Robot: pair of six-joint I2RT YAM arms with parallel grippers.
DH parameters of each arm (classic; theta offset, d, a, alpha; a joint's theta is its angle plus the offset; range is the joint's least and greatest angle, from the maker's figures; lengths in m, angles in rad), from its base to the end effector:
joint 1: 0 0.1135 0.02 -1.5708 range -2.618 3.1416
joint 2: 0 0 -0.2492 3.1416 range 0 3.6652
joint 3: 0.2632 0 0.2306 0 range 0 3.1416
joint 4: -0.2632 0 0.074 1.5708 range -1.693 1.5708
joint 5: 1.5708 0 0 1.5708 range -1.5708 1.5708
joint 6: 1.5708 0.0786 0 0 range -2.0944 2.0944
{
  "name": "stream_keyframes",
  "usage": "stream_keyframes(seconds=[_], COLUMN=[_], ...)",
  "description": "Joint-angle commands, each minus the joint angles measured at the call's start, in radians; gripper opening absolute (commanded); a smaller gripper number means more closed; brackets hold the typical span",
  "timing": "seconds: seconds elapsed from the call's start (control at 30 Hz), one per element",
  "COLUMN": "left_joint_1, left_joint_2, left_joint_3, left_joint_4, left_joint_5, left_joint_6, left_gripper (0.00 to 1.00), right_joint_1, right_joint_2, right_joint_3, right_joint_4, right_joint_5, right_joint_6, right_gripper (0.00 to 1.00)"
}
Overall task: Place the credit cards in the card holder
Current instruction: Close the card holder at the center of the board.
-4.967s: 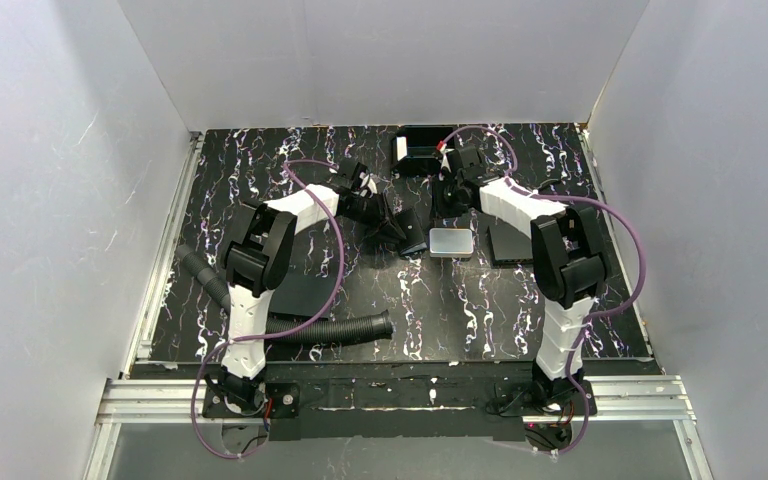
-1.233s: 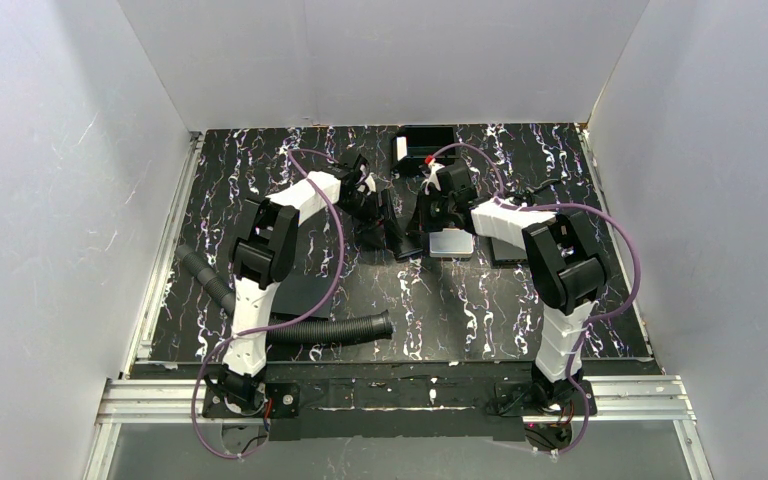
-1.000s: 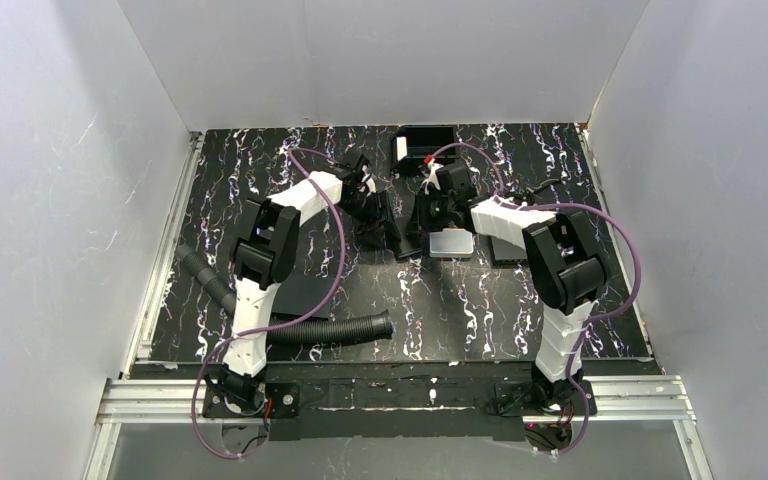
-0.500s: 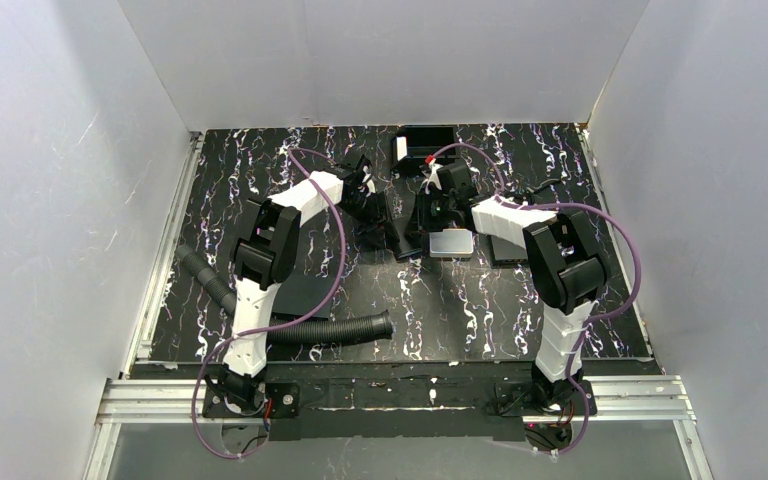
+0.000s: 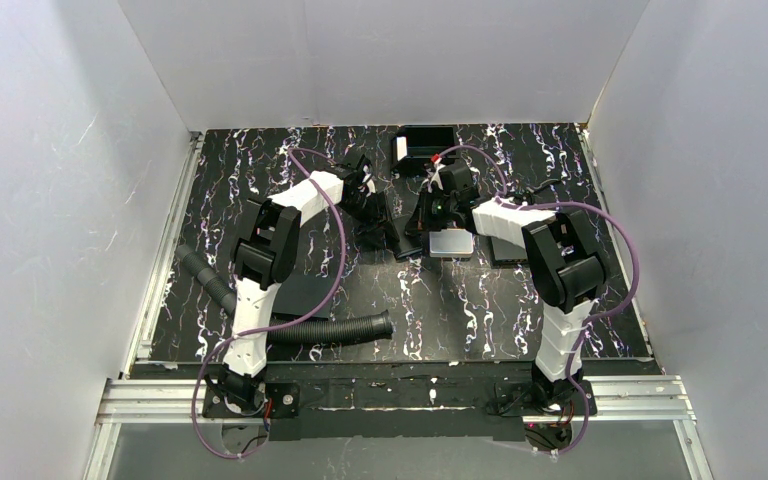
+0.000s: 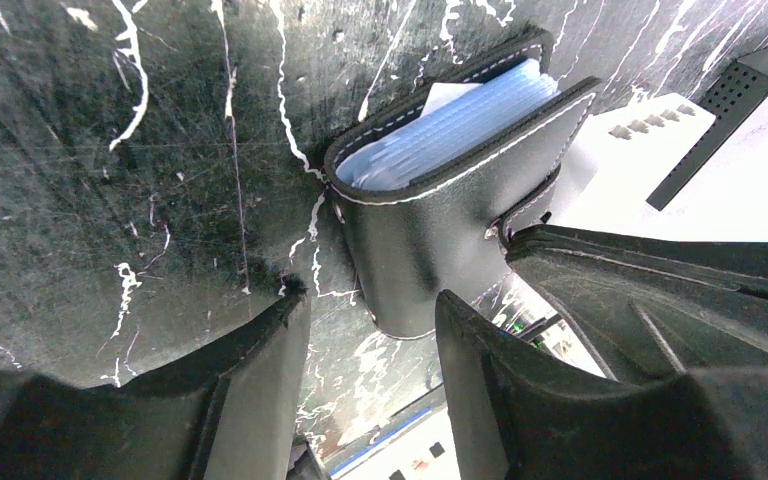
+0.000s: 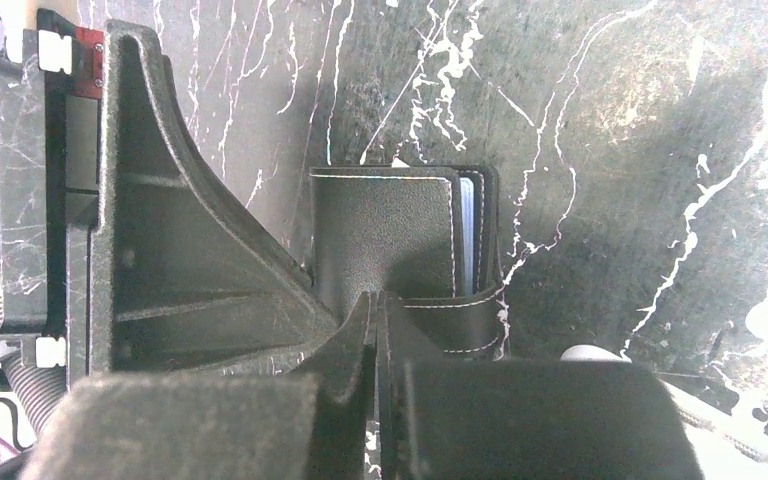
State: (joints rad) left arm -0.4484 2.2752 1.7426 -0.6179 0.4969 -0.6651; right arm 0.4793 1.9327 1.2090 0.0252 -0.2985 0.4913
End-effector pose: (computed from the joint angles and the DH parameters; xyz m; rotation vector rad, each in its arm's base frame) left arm 0.4001 -0.2341 0.1114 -0.1574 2.8964 -0.9503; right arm 0.3700 0.2183 0.1482 -0.1519 2.3723 0.8310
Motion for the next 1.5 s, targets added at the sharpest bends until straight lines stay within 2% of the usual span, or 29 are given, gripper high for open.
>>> stream_keyframes(seconds=[0.0,0.3,0.43,0.7,1.23,1.47], left_joint_1=[-0.024,-0.026,-0.026,-0.026,-0.025,-0.026], left_joint_2=[0.103,0.106,0.110,0.109,0.118,0.133], left_joint_3=[-0.032,-0.042,-0.038,-0.034,-0.010,-0.002], left_joint_4=[0.014,0.014,0.014,0.012,-0.003,-0.003], left_joint_5=[-0.158,-0.159,-0.152,-0.151,-0.156,-0.149], left_joint_6=[0.044,0.046,0.045,0.052,0.059,0.053], left_gripper=[0.49,0.49,0.49,0.50,0.50,0.48], right_joint_1=[0.006,-0.018,-0.026,-0.040,-0.038,-0.031], right_joint_2=[0.012,-0.051,-0.010,0.038,0.030,0.047], right_joint_3=[-0.056,-0.174,-0.158,-0.207,-0.281,-0.298], right_joint_4=[0.059,0.241,0.274,0.442,0.464,0.555], right_joint_5=[0.057,0.116,0.053,-0.032,-0.043,-0.099], right_joint_6=[0.034,0.169,0.204,0.362,0.338,0.338], right_gripper=[0.01,0.01,0.01,0.01,0.01,0.01])
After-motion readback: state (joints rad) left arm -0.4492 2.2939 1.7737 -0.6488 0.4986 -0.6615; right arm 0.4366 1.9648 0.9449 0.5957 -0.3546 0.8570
